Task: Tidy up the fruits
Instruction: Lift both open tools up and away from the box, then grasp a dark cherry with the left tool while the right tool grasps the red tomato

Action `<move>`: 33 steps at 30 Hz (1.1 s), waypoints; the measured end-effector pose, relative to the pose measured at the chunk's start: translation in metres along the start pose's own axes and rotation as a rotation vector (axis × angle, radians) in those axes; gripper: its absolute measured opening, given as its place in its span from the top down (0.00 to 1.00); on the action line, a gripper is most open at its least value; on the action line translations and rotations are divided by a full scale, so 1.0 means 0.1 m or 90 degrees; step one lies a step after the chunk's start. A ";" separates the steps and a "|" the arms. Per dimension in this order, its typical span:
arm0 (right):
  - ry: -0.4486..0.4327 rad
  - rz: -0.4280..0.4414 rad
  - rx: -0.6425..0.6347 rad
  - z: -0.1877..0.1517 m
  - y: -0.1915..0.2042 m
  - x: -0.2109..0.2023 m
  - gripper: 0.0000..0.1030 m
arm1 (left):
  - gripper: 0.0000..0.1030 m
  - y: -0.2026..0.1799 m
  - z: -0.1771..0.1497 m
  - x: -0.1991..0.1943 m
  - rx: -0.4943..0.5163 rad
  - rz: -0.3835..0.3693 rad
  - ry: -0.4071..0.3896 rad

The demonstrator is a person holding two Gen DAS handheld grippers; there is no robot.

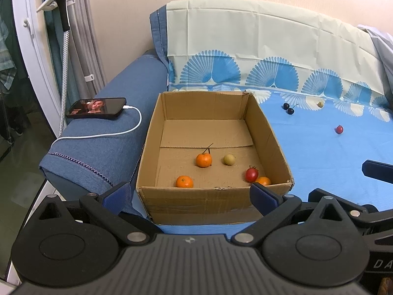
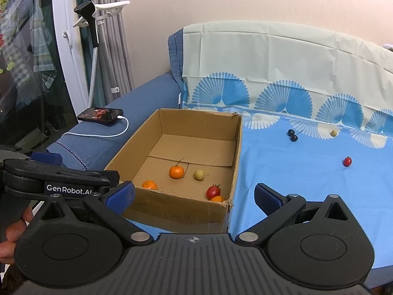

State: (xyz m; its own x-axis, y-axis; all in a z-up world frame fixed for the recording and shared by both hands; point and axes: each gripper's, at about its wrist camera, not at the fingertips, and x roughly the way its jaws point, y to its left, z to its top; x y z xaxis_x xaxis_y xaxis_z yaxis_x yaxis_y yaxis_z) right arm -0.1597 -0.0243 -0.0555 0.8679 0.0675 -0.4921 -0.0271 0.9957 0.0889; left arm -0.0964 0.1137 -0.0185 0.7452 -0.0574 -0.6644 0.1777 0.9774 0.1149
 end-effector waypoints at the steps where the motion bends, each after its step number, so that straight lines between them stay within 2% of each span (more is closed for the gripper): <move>1: 0.001 0.000 0.000 0.00 0.00 0.00 0.01 | 0.00 -0.01 0.01 0.01 0.000 0.000 0.001; 20: 0.025 0.007 0.023 -0.01 -0.08 0.18 0.01 | 0.00 -0.09 0.09 0.21 0.013 0.007 0.029; 33: 0.046 0.009 0.059 0.02 -0.35 0.37 0.01 | 0.00 -0.26 0.26 0.44 0.029 -0.001 0.051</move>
State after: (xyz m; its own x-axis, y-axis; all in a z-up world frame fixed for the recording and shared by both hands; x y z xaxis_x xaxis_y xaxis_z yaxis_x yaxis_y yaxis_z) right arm -0.1250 -0.0569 -0.0749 0.8296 0.0890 -0.5512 0.0102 0.9846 0.1743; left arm -0.0511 0.0807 -0.0317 0.6911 -0.0400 -0.7216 0.2085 0.9671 0.1461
